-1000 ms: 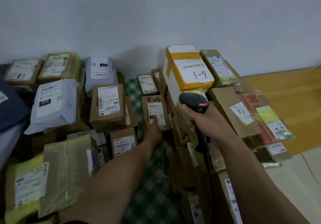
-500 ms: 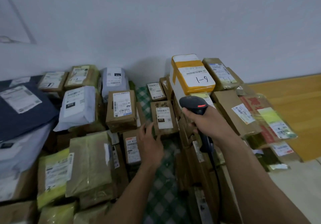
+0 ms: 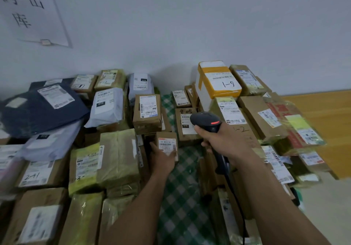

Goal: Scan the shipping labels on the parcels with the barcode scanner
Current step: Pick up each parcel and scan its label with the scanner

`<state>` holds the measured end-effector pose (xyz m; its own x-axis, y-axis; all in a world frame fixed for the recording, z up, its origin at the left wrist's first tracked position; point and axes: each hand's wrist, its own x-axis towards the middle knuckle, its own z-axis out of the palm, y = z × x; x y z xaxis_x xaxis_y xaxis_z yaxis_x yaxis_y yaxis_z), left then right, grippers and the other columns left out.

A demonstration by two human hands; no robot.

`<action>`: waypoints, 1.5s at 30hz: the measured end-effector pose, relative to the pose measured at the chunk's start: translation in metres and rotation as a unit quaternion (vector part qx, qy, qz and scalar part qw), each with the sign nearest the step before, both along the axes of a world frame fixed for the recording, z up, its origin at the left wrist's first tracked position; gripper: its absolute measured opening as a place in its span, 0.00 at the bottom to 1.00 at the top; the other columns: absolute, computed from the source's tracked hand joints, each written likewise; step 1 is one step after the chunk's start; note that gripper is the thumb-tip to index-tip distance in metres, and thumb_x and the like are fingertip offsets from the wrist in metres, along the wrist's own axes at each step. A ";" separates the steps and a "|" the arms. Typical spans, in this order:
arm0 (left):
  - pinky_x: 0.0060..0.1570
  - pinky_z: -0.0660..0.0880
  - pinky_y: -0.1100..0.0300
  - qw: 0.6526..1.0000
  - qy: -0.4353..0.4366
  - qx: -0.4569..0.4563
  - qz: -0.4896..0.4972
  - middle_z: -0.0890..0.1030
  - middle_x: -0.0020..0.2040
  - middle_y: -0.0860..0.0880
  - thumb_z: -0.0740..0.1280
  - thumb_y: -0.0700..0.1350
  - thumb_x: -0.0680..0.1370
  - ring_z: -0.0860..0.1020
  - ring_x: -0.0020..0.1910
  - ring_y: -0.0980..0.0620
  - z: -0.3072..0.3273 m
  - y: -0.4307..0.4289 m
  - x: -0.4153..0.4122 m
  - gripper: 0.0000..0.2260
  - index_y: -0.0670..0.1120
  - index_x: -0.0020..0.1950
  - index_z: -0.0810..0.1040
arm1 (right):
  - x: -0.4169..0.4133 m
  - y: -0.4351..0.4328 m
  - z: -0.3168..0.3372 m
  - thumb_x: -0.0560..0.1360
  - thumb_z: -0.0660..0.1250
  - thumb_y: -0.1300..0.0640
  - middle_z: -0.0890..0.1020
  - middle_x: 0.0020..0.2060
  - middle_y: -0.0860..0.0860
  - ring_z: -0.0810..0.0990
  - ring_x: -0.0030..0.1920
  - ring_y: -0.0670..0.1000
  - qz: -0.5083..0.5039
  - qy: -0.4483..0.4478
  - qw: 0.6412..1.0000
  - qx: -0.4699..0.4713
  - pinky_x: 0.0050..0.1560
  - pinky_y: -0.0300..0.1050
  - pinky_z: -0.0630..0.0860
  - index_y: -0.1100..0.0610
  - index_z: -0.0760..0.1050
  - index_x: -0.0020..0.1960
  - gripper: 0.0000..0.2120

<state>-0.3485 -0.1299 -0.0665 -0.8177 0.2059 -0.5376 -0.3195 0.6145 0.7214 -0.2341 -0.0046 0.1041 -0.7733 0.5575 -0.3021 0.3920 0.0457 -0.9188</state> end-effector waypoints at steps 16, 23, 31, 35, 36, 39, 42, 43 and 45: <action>0.61 0.81 0.45 0.943 -0.021 0.320 0.090 0.82 0.64 0.55 0.75 0.51 0.78 0.84 0.58 0.54 0.044 -0.034 0.048 0.27 0.58 0.75 0.69 | 0.008 -0.029 -0.021 0.78 0.75 0.48 0.87 0.48 0.42 0.85 0.51 0.45 -0.039 0.032 0.998 -0.047 0.39 0.39 0.80 0.43 0.81 0.63 0.15; 0.56 0.82 0.56 0.934 -0.015 0.356 0.008 0.80 0.64 0.57 0.77 0.53 0.76 0.83 0.56 0.60 0.074 -0.035 0.057 0.33 0.64 0.76 0.65 | 0.023 -0.033 -0.001 0.80 0.73 0.54 0.87 0.39 0.41 0.85 0.39 0.35 -0.028 0.073 0.997 -0.026 0.33 0.29 0.77 0.46 0.80 0.57 0.07; 0.52 0.81 0.62 0.928 0.032 0.361 -0.088 0.79 0.64 0.54 0.78 0.45 0.75 0.81 0.59 0.61 0.094 -0.040 0.047 0.38 0.68 0.76 0.62 | 0.035 -0.033 0.014 0.79 0.73 0.54 0.88 0.41 0.44 0.84 0.38 0.36 -0.042 0.090 0.995 -0.004 0.35 0.31 0.79 0.47 0.80 0.58 0.08; 0.57 0.80 0.61 0.930 0.078 0.341 -0.115 0.74 0.69 0.56 0.77 0.43 0.76 0.76 0.65 0.58 0.097 -0.035 0.040 0.46 0.71 0.80 0.50 | 0.041 -0.035 0.023 0.80 0.72 0.54 0.87 0.40 0.39 0.84 0.41 0.36 -0.022 0.088 0.996 -0.007 0.34 0.29 0.77 0.47 0.79 0.61 0.11; 0.55 0.79 0.65 0.930 0.089 0.340 -0.112 0.73 0.71 0.55 0.76 0.43 0.77 0.76 0.66 0.59 0.096 -0.032 0.038 0.46 0.70 0.80 0.49 | 0.043 -0.035 0.025 0.80 0.72 0.53 0.87 0.41 0.40 0.85 0.41 0.37 -0.019 0.084 0.996 -0.003 0.34 0.30 0.77 0.46 0.79 0.62 0.12; 0.54 0.77 0.71 0.924 0.123 0.348 -0.103 0.69 0.77 0.54 0.74 0.40 0.79 0.74 0.68 0.62 0.088 -0.023 0.029 0.47 0.71 0.79 0.46 | 0.048 -0.036 0.029 0.78 0.74 0.49 0.84 0.45 0.42 0.83 0.44 0.43 -0.018 0.067 0.997 0.022 0.35 0.33 0.78 0.40 0.78 0.60 0.11; 0.66 0.77 0.56 0.930 0.135 0.327 -0.100 0.66 0.80 0.52 0.75 0.42 0.78 0.70 0.75 0.52 0.080 -0.014 0.018 0.48 0.75 0.77 0.44 | 0.054 -0.036 0.028 0.77 0.74 0.47 0.87 0.43 0.44 0.86 0.44 0.46 -0.016 0.043 0.999 0.023 0.38 0.37 0.80 0.41 0.79 0.58 0.10; 0.69 0.75 0.51 0.934 0.136 0.315 -0.101 0.65 0.81 0.51 0.75 0.43 0.78 0.69 0.76 0.50 0.079 -0.012 0.015 0.48 0.76 0.77 0.44 | 0.055 -0.037 0.029 0.77 0.74 0.47 0.88 0.43 0.45 0.87 0.43 0.46 -0.012 0.034 0.999 0.020 0.39 0.37 0.80 0.43 0.80 0.59 0.11; 0.72 0.72 0.45 0.938 0.141 0.300 -0.103 0.66 0.81 0.51 0.75 0.44 0.78 0.69 0.76 0.49 0.075 -0.007 0.010 0.49 0.76 0.78 0.43 | 0.057 -0.038 0.029 0.78 0.73 0.47 0.89 0.43 0.47 0.88 0.41 0.48 0.001 0.022 1.000 0.016 0.39 0.38 0.79 0.43 0.79 0.59 0.11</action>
